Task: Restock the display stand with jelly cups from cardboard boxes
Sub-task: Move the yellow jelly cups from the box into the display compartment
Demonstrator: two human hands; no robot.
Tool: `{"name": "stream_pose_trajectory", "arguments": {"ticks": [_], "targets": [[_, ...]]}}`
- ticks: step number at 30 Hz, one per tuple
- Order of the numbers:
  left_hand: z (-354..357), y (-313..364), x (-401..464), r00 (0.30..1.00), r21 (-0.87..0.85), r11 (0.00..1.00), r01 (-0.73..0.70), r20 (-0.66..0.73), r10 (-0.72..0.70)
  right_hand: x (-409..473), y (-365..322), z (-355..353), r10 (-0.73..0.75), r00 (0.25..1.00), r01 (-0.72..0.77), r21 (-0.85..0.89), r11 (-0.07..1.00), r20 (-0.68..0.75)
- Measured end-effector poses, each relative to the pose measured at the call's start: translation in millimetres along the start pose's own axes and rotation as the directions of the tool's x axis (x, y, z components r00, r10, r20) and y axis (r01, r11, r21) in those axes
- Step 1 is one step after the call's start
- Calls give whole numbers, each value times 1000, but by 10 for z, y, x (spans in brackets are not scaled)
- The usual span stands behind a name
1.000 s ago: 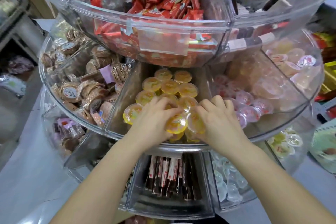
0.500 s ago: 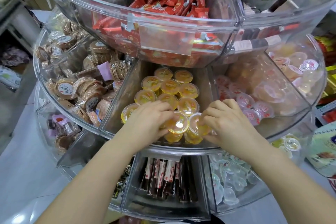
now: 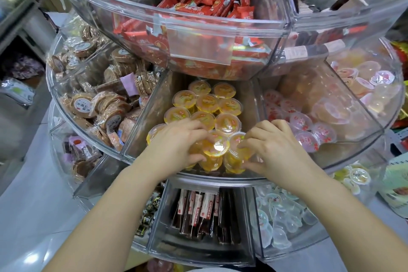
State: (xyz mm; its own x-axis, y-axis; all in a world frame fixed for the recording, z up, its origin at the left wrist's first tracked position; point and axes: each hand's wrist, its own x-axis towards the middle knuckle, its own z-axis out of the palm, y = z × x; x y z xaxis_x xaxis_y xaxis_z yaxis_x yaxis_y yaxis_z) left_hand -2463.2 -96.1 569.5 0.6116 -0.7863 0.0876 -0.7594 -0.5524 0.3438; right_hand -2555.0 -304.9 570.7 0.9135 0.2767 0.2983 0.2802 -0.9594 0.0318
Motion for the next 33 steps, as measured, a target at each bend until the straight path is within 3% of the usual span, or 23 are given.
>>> {"name": "stream_pose_trajectory", "arguments": {"ticks": [4,7,11,14,18,22,24,27,29,31,33], "targets": [[-185,-163,-224,993,-37,993,115,-8,-116,5,-8,4,17,998,-12,70,997,-60],[-250,-249,-355,981,44,980,192,9,-192,38,-95,39,-30,999,33,64,997,-42],[-186,-230,-349,980,-14,984,180,-81,-181,127,-209,93,-92,995,95,123,988,-35],[-129,-225,-335,968,-20,981,195,-156,-196,154,-262,131,-45,999,48,203,978,-18],[-115,-233,-310,962,-52,978,202,-175,-208,155,-284,147,25,1000,-26,267,963,7],[-175,-263,-350,973,-84,975,205,-86,-212,171,-302,70,47,999,-52,317,947,24],[-227,-242,-488,963,-164,967,193,-159,-219,184,-382,-13,81,996,-59,402,914,-38],[-260,-193,-884,865,-324,926,193,-388,-317,257,-694,-160,65,997,-30,558,829,-43],[-203,-183,-1253,773,-451,868,207,-469,-428,297,-1036,-206,-12,1000,-1,681,732,14],[-46,-205,-1691,661,-585,766,266,-467,-587,297,-1469,-116,-159,981,7,788,616,115],[274,-280,-2158,523,-721,603,341,-388,-759,232,-1925,153,-344,904,-26,838,545,253]]}}
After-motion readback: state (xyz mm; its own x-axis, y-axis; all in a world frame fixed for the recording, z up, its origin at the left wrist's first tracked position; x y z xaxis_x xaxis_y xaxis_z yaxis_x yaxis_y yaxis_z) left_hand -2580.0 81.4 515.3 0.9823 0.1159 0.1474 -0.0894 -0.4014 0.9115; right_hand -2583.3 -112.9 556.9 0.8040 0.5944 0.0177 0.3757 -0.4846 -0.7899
